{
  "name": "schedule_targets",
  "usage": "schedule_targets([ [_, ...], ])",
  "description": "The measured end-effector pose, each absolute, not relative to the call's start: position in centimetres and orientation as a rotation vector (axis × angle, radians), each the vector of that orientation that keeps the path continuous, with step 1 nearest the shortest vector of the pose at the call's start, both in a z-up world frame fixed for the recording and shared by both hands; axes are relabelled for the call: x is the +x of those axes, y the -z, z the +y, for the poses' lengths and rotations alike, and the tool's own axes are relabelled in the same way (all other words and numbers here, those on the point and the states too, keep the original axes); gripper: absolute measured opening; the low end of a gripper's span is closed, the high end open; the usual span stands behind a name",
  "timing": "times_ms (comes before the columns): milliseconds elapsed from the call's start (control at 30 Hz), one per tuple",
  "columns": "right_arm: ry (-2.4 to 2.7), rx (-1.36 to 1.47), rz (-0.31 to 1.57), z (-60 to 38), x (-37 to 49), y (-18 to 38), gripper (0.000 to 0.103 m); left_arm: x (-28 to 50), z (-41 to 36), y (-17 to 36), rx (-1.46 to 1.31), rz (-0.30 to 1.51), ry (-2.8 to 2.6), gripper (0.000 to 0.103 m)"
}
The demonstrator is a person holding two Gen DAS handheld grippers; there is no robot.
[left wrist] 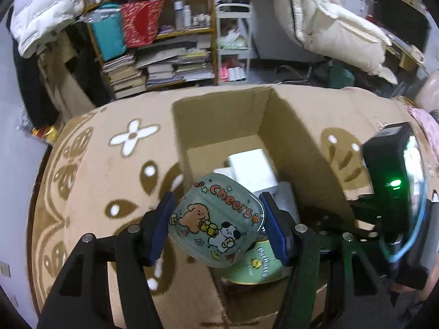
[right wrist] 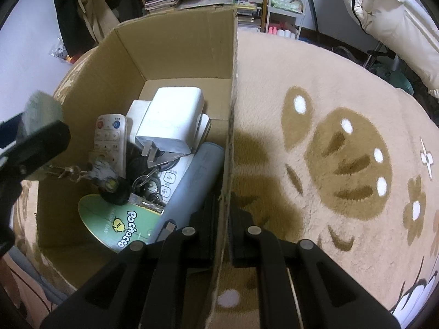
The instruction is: Organize rigid objects
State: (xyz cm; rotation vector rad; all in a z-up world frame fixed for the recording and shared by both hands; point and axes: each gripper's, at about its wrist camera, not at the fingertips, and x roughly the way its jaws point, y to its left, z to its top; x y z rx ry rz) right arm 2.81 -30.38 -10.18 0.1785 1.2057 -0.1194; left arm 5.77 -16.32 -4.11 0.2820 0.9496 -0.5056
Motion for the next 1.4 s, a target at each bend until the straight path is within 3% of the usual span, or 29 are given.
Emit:
schedule_targets([
  [133, 0.12, 0.184, 1.18, -30.4, 2.3, 9.4, 0.01, 5.2, -15.7, 3.7, 0.286, 0.928, 0.492, 0.063],
  [267, 0.128, 0.19, 1.142, -30.5, 1.4, 8.1, 0.013, 4.3, -15.6, 3.3, 0.319, 0.898, 0.458, 0.074],
  [367, 0.139, 0.183, 1.13, -30.2, 0.8, 7.3, 0.026, 3.5, -15.1, 2.6, 0.318, 0.888, 0.46, 0.076],
  [467, 0.138, 0.163, 1.108, -29.8, -0.1, 6.2, 0.032, 2.5, -14.6, 1.7, 0.339, 0.872, 0.468, 0.083],
  [600, 0.129, 0.156, 1.059, -28.9, -1.6, 4.2, 0.054, 1.3, -13.4, -0.1, 0.338, 0.819, 0.435, 0.093],
  [733, 0.12, 0.141, 1.007, -28.1, -3.0, 2.1, 0.067, 0.0, -11.6, -1.9, 0.321, 0.765, 0.405, 0.096],
  [900, 0.107, 0.141, 0.922, -27.1, -5.3, -0.5, 0.091, -1.9, -9.3, -3.4, 0.31, 0.706, 0.362, 0.1],
  [1100, 0.119, 0.137, 0.834, -25.8, -7.7, -2.5, 0.101, -4.1, -6.8, -4.4, 0.288, 0.66, 0.317, 0.102],
  [1400, 0.099, 0.138, 0.724, -24.1, -10.8, -4.2, 0.103, -7.4, -3.8, -5.4, 0.265, 0.571, 0.246, 0.102],
])
